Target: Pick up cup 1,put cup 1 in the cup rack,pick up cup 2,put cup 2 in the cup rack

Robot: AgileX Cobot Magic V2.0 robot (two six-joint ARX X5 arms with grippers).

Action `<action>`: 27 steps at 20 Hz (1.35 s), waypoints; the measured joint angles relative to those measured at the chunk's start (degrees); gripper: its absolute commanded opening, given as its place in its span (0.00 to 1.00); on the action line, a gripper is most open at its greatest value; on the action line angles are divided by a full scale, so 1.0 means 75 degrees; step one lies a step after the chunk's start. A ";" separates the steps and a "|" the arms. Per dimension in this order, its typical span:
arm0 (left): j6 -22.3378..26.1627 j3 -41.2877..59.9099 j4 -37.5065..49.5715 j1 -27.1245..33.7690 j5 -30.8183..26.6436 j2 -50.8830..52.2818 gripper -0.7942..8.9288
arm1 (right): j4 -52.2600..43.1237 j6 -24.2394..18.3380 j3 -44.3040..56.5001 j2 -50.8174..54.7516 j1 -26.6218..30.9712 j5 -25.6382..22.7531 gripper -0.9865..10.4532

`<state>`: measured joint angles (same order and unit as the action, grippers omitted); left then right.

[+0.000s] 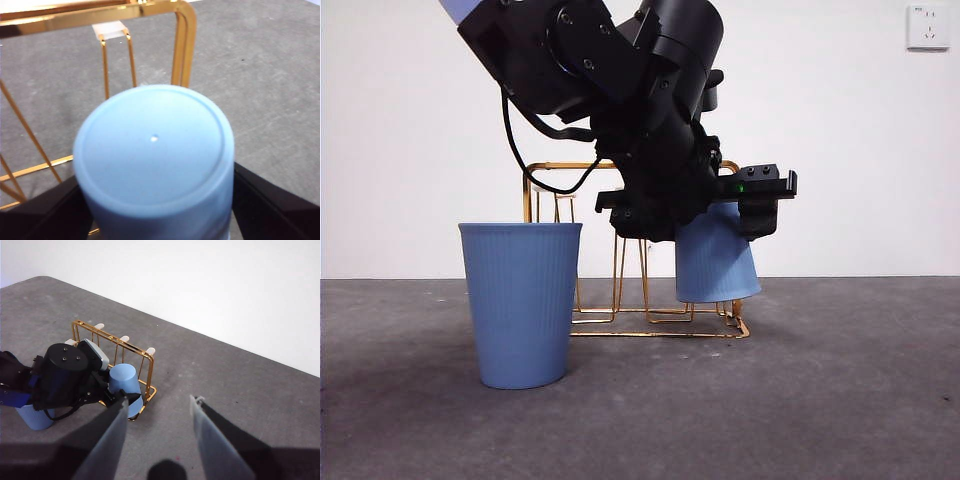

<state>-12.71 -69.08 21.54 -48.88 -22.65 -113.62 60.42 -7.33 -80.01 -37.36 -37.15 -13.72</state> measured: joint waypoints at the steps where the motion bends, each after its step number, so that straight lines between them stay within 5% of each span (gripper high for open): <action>1: 0.0000 -0.0003 -0.0015 0.0000 0.0058 0.0003 0.53 | 0.0003 0.0000 0.0000 0.0000 0.0000 0.0003 0.28; 11: -0.0254 0.0017 -0.0877 -0.0020 0.0796 0.0017 0.57 | 0.0219 -0.0003 0.0006 0.0000 0.0000 0.0000 0.28; 27: -0.0717 -0.2448 -0.6513 -0.0041 0.1920 0.0017 0.57 | 0.0219 -0.0114 0.0006 0.0000 0.0000 0.0000 0.28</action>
<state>-18.09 -87.44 -27.31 -49.19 -8.25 -113.49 62.06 -8.19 -79.96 -37.36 -37.15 -13.72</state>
